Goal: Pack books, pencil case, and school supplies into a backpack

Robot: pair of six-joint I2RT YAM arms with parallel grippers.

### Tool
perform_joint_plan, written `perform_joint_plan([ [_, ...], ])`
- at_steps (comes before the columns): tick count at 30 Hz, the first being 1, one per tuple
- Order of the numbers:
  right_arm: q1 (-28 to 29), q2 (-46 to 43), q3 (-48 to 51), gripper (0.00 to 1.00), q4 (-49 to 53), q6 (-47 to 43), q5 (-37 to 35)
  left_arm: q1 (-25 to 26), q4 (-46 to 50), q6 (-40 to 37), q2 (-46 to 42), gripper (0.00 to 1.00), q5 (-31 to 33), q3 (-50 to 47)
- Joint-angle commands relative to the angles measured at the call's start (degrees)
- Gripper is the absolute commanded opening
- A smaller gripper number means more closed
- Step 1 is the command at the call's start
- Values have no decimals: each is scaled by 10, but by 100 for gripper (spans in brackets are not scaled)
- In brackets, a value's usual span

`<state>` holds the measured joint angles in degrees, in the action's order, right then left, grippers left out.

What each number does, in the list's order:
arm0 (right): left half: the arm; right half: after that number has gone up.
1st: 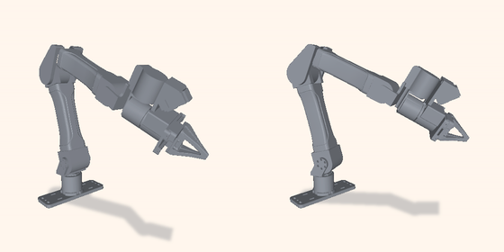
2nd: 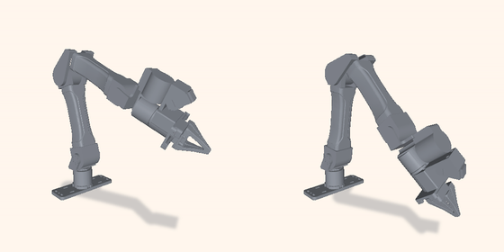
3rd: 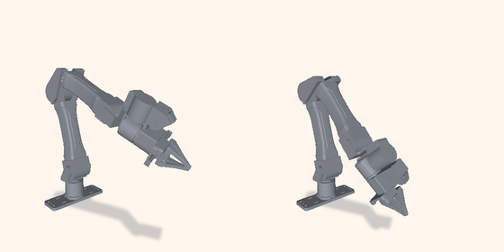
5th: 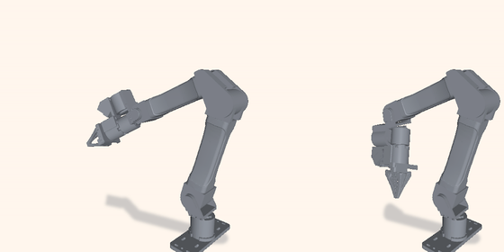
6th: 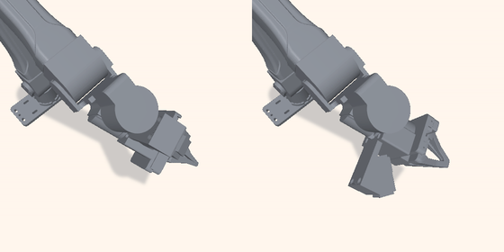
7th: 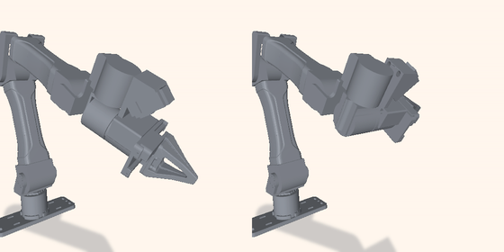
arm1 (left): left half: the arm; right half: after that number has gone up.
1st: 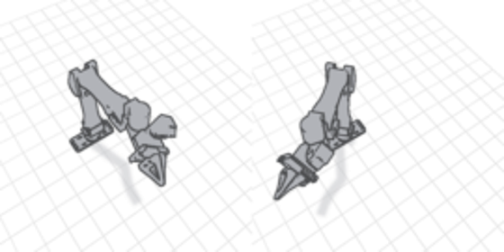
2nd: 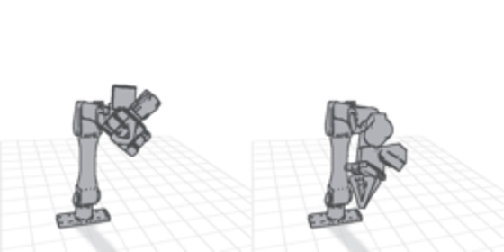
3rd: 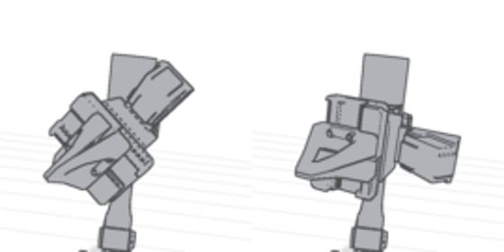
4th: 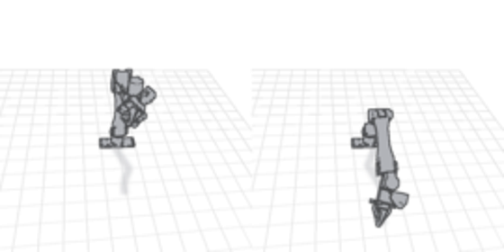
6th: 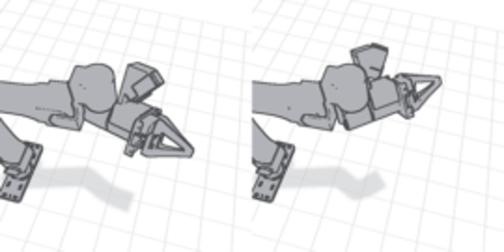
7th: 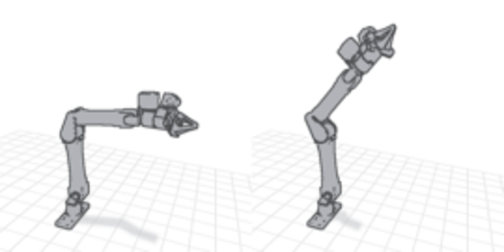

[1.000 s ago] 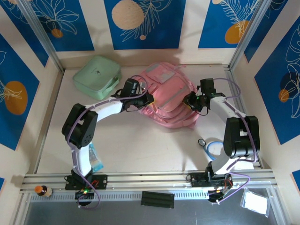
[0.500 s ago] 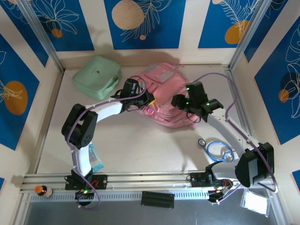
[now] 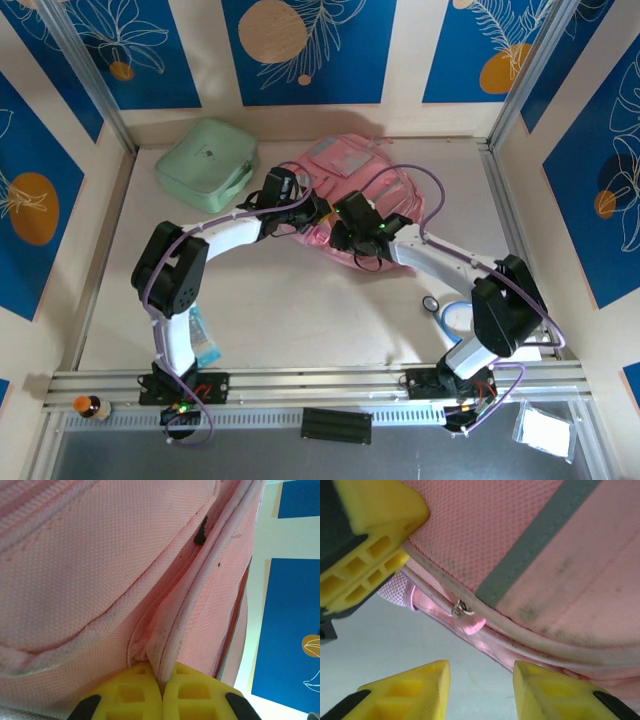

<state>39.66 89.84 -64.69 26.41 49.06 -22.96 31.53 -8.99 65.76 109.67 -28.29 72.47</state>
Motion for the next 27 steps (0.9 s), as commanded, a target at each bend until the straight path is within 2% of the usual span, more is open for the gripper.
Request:
perform_joint_plan([
  [1, 4, 11, -24, 37, -14, 38, -44, 12, -45, -1, -11, 0, -48, 21],
  [18, 6, 82, -78, 26, -8, 27, -134, 12, -52, 10, -8, 0, -58, 28],
  [27, 2, 63, -60, 8, -1, -25, -147, 3, -46, 8, -8, 0, -50, 27],
])
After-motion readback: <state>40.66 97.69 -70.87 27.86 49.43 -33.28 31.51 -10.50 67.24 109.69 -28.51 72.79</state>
